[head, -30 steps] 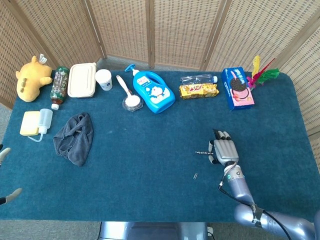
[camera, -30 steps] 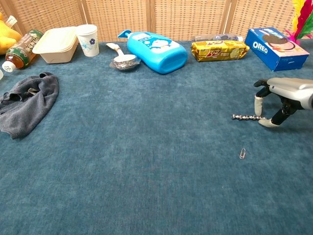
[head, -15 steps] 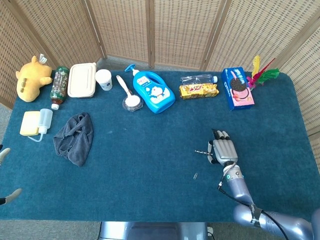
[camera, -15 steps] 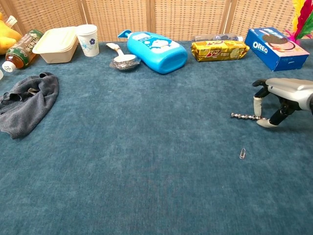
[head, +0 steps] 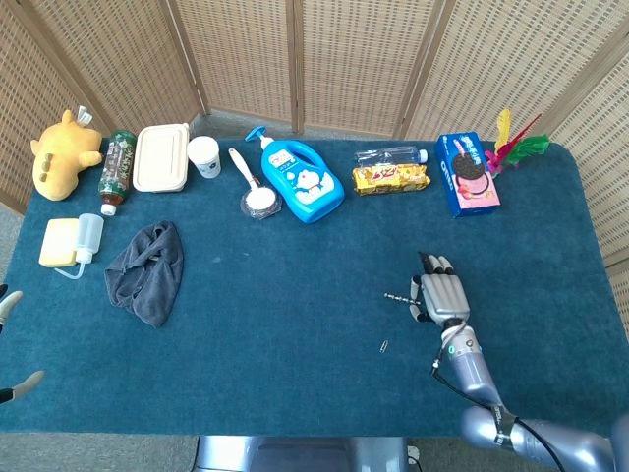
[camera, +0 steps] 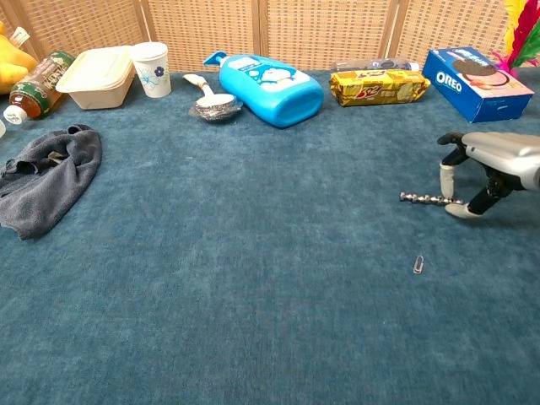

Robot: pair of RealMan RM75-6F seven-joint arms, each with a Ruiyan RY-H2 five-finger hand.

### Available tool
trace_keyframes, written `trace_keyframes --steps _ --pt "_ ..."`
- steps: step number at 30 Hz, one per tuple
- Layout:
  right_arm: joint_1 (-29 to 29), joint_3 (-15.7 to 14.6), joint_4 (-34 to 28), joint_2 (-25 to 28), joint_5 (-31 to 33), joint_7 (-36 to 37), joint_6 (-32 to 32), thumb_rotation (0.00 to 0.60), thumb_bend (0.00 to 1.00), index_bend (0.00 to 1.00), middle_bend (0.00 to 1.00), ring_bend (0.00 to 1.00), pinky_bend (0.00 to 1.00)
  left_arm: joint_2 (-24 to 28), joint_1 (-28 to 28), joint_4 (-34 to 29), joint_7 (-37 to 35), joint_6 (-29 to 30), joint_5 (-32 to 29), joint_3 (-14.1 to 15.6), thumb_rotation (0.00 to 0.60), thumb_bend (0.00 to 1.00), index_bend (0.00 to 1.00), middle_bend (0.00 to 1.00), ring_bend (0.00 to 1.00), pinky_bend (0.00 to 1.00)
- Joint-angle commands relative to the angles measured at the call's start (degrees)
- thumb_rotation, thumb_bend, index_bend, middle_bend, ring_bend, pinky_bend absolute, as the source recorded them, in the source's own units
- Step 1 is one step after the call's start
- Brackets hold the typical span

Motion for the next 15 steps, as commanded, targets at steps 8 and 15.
trace_keyframes --steps 8,15 --pt "-1.88 -2.97 -6.04 4.73 -9.39 -2.29 5.71 0.600 0.45 0.68 0.00 0.00 0.02 0.13 -0.04 0.01 -0.43 0.02 0.06 -0.02 0.600 0.21 0.00 0.00 0.00 0.00" --pt "-3.35 -4.89 -11.58 8.79 -14.16 -5.09 8.97 0.600 0.45 0.68 0.01 0.00 0.02 0.17 -0.05 0.04 -0.55 0.04 0.34 0.06 0.600 0.21 0.00 0.00 0.00 0.00"
